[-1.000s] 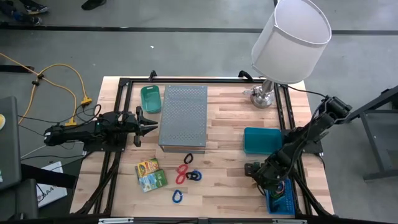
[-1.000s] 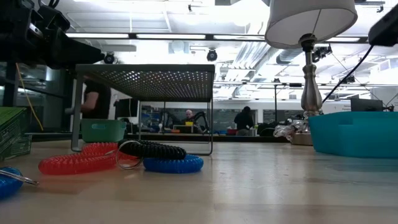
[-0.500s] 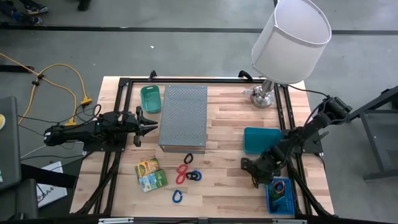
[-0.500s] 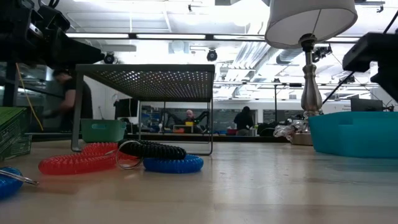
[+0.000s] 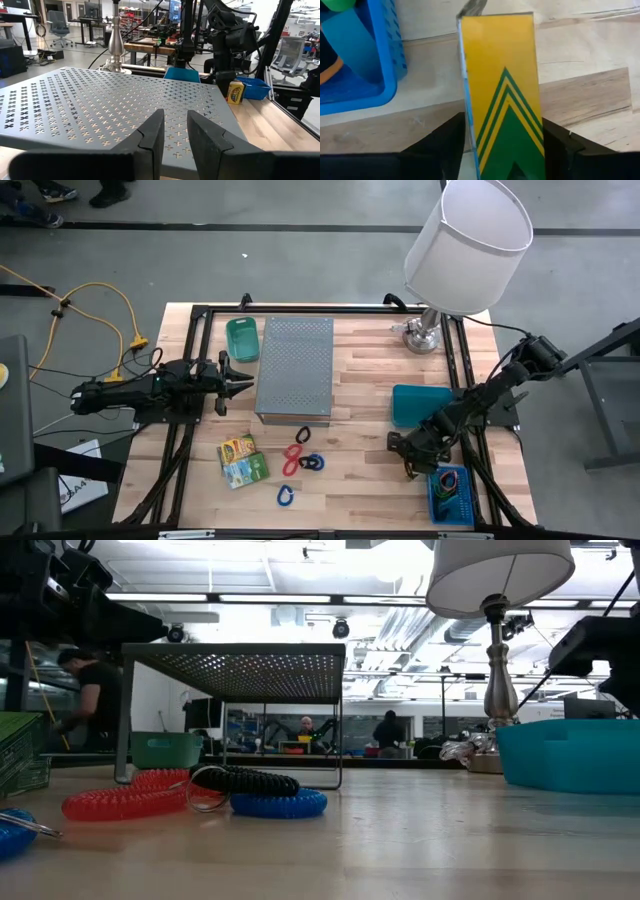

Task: Pick & Place Office Desk Supplies
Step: Put the right crayon box into the blue bin

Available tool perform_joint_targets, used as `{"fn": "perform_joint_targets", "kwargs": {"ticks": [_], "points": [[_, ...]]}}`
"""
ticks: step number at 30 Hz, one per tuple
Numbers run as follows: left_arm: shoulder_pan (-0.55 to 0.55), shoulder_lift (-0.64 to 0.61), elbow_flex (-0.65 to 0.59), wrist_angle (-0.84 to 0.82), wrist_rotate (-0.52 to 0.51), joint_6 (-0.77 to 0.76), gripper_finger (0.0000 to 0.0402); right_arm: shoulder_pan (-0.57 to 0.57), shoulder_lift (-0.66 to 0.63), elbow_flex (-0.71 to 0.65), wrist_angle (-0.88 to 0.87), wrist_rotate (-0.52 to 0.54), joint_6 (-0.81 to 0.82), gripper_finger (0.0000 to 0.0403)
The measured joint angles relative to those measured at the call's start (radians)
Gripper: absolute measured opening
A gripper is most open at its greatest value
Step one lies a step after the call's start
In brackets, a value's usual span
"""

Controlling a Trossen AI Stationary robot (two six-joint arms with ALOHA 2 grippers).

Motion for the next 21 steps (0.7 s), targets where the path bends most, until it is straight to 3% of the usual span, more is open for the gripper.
{"fn": "perform_joint_targets", "kwargs": {"ticks": [11,21], "points": [[0.0,0.0,0.0,0.0,0.0,0.0,0.0079,0.0,0.0,0.0,0.009,-0.001,0.0,0.0108],[0.0,0.0,0.0,0.0,0.0,0.0,0.0079,0.0,0.0,0.0,0.01,0.0,0.074,0.0114]]}}
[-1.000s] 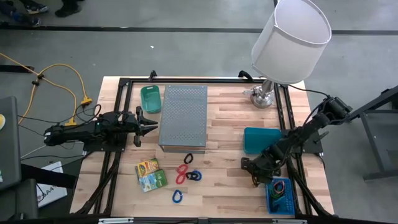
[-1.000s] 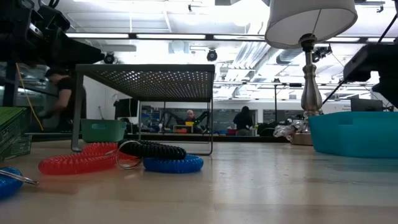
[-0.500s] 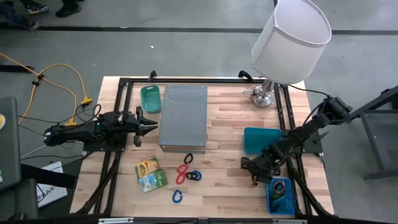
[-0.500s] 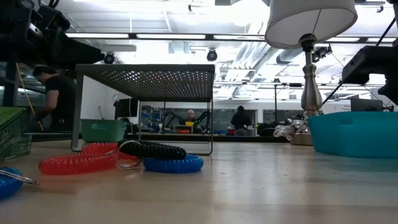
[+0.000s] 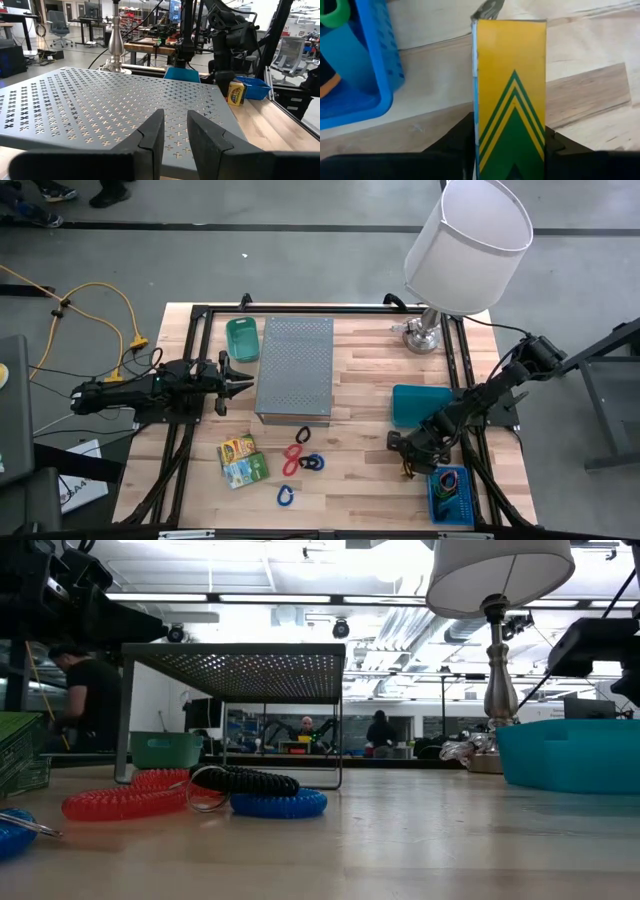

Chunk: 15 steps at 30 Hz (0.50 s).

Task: Pick & Place Office Desk Supplies
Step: Put the right crayon box into the blue bin

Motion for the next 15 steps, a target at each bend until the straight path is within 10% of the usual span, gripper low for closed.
{"fn": "perform_joint_targets", "kwargs": {"ticks": [15], "points": [[0.0,0.0,0.0,0.0,0.0,0.0,0.0079,-0.004,0.0,0.173,-0.126,-0.042,0.325,0.0102]]}}
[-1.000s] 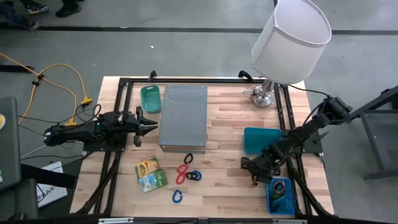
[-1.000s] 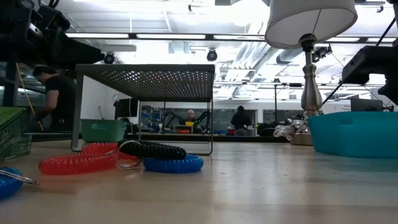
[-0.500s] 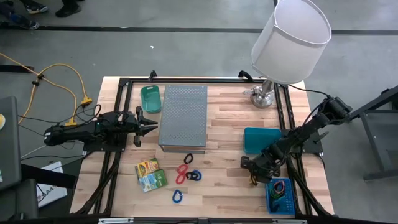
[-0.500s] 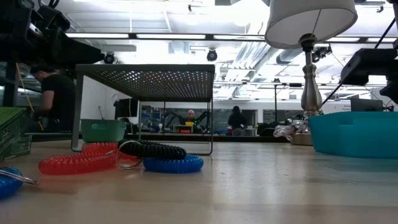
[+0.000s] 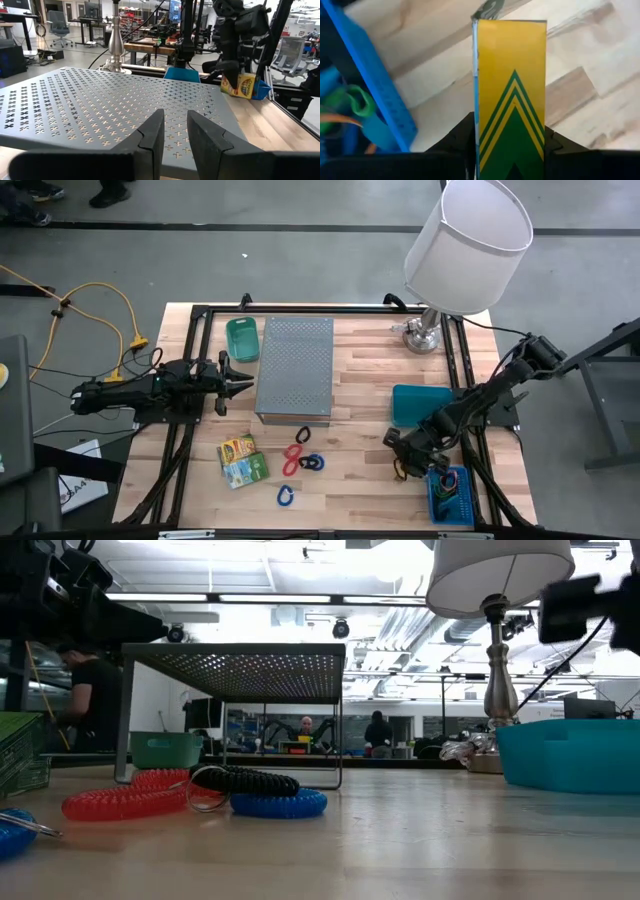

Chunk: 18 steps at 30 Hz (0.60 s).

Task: Pick & Place Office Desk Supplies
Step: Put the right crayon box into the blue bin

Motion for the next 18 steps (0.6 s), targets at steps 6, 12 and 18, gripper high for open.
{"fn": "perform_joint_targets", "kwargs": {"ticks": [6,12,18], "points": [[0.0,0.0,0.0,0.0,0.0,0.0,0.0079,-0.021,-0.019,0.082,-0.073,0.017,0.123,0.0105],[0.0,0.0,0.0,0.0,0.0,0.0,0.0079,-0.058,-0.076,0.105,-0.099,0.127,0.283,0.0104],[0.0,0.0,0.0,0.0,0.0,0.0,0.0079,-0.096,-0.133,0.105,-0.18,0.186,0.383,0.0106]]}}
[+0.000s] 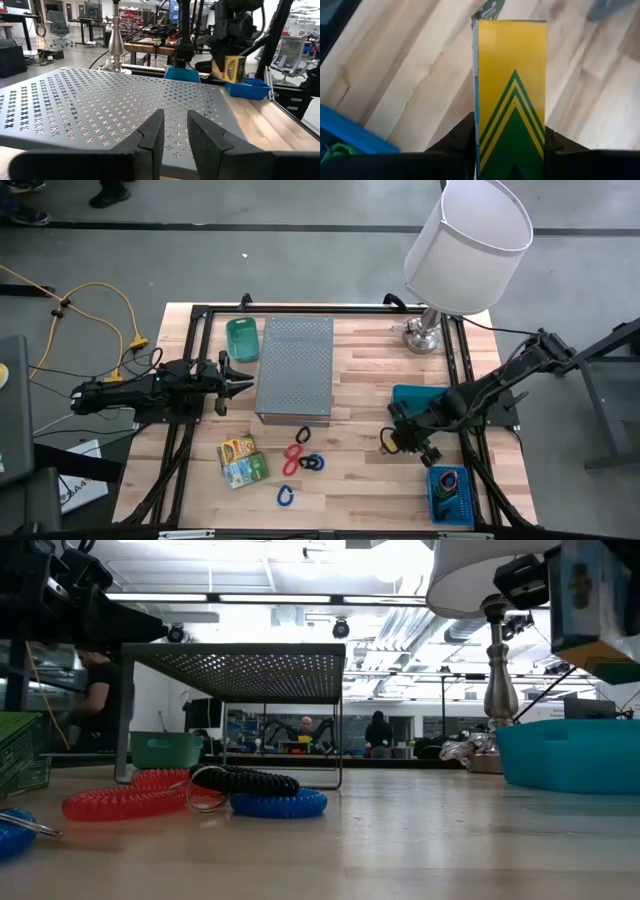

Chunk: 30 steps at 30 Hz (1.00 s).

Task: Pick & Place Office Desk Supplies
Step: Put the right crayon box into the blue bin

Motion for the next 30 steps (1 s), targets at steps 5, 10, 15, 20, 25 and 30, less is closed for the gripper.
{"fn": "perform_joint_targets", "kwargs": {"ticks": [5,10,15,20,25,30], "points": [[0.0,0.0,0.0,0.0,0.0,0.0,0.0079,-0.034,-0.053,0.0,-0.081,0.0,0.053,0.0104],[0.0,0.0,0.0,0.0,0.0,0.0,0.0079,-0.068,-0.098,0.0,-0.149,0.052,0.09,0.0105],[0.0,0.0,0.0,0.0,0.0,0.0,0.0079,-0.127,-0.134,-0.007,-0.23,0.118,0.109,0.0105],[0.0,0.0,0.0,0.0,0.0,0.0,0.0079,-0.189,-0.176,-0.058,-0.273,0.118,0.187,0.0106],[0.0,0.0,0.0,0.0,0.0,0.0,0.0079,-0.241,-0.261,-0.149,-0.263,0.12,0.266,0.0106],[0.0,0.0,0.0,0.0,0.0,0.0,0.0079,-0.286,-0.328,-0.217,-0.247,0.144,0.345,0.0107]]}}
